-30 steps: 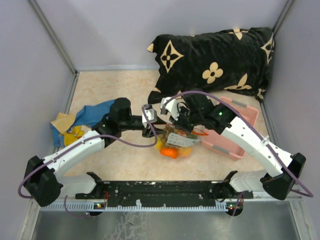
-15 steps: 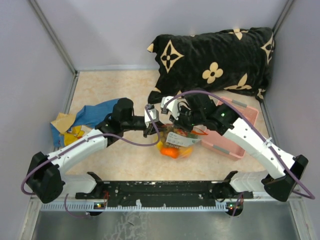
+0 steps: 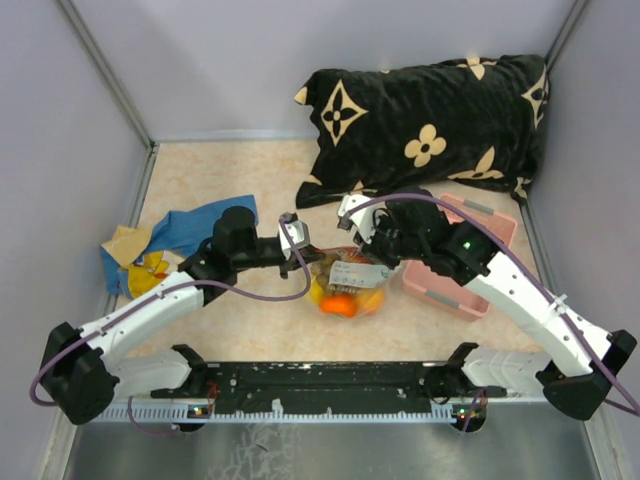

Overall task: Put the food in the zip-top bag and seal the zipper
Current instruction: Zip the zipper food storage bag at the center of the board.

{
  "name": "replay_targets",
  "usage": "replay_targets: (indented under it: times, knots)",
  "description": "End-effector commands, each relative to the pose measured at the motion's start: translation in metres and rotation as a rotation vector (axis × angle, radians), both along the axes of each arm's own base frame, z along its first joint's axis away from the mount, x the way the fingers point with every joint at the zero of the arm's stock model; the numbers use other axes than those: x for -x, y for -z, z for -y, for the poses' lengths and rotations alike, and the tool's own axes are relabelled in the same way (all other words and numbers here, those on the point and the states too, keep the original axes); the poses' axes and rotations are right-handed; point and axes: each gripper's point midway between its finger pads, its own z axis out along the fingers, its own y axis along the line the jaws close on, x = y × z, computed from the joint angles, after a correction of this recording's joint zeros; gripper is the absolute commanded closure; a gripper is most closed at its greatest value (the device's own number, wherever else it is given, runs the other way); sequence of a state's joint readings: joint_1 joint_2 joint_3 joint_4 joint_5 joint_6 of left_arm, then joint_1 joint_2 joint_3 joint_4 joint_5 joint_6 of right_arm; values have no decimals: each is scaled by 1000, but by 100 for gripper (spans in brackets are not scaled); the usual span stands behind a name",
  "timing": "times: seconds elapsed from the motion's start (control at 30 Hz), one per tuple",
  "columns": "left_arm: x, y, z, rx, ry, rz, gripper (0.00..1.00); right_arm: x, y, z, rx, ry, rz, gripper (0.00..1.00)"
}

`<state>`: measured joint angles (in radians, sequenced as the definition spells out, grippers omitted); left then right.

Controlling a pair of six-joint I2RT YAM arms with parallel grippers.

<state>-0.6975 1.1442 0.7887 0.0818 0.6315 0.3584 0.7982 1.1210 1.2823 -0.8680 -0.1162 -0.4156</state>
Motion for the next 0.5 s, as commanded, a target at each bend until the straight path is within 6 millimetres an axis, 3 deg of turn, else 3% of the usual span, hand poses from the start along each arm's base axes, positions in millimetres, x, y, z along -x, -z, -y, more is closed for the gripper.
replay_targets:
  times: [0.0, 0.47]
  knots:
    - [-16, 3, -14, 3, -114, -2, 100, -6, -8, 35, 41, 157, 54, 100]
    - [-51, 7, -42, 6, -384, -5, 100, -10, -6, 82, 41, 366, 93, 100]
